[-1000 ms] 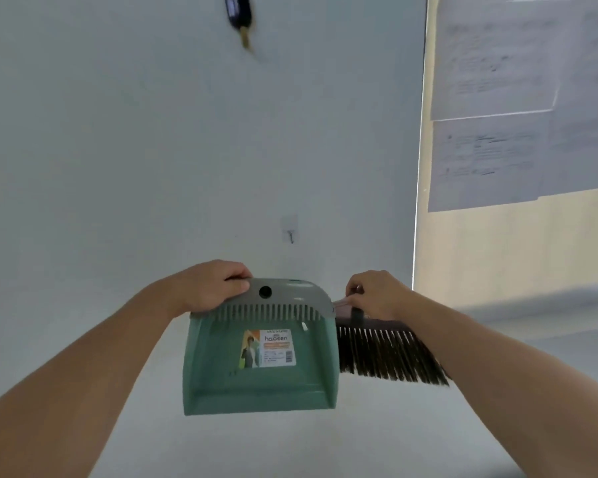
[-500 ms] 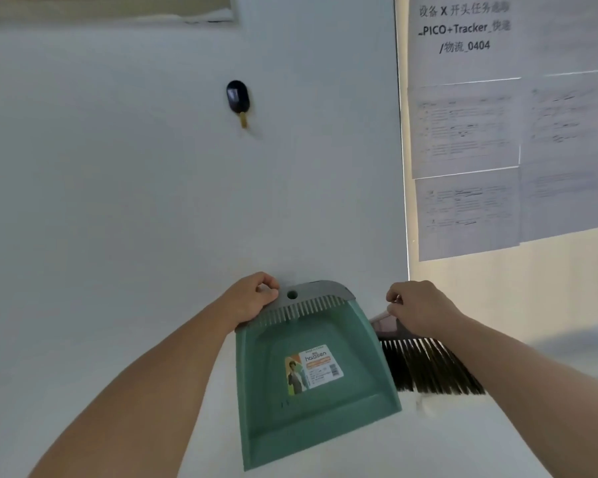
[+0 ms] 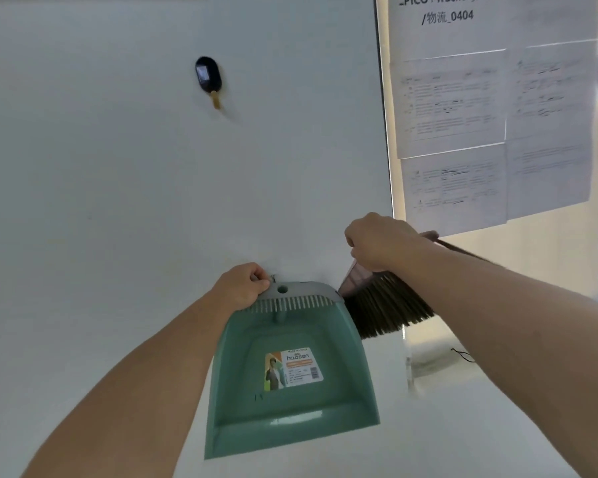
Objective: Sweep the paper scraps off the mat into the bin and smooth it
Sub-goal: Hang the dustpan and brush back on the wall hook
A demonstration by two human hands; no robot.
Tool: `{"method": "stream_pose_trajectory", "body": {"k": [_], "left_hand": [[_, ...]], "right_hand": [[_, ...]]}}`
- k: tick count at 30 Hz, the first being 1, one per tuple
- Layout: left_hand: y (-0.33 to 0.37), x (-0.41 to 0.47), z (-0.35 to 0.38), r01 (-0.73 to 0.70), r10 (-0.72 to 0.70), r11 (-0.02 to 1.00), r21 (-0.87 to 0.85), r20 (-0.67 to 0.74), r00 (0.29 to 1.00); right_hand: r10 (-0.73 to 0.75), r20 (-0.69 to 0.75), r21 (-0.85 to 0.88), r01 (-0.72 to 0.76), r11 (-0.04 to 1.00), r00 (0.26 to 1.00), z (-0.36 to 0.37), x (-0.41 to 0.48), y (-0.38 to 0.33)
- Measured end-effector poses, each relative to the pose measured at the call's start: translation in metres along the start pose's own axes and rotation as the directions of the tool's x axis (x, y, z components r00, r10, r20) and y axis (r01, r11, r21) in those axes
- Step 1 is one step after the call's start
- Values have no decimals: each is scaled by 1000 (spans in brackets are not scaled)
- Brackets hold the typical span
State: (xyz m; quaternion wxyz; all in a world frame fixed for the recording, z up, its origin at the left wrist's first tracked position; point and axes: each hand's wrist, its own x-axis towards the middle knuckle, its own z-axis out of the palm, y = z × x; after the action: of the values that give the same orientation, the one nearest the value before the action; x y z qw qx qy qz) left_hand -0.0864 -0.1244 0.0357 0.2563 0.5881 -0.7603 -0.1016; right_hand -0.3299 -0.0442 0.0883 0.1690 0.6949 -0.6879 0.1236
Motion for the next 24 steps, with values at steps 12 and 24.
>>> {"method": "stream_pose_trajectory", "body": {"k": [12,24], "left_hand": [[-12,-5,-2,57,-58,992,-116,1,998],[-23,-16,2,80,-104,954,-287,-70,992]], "right_hand": [[-49,-325,145,101,984,944,-88,13,0],[34,-404,369,129,920,914,-78,31,-2]]}}
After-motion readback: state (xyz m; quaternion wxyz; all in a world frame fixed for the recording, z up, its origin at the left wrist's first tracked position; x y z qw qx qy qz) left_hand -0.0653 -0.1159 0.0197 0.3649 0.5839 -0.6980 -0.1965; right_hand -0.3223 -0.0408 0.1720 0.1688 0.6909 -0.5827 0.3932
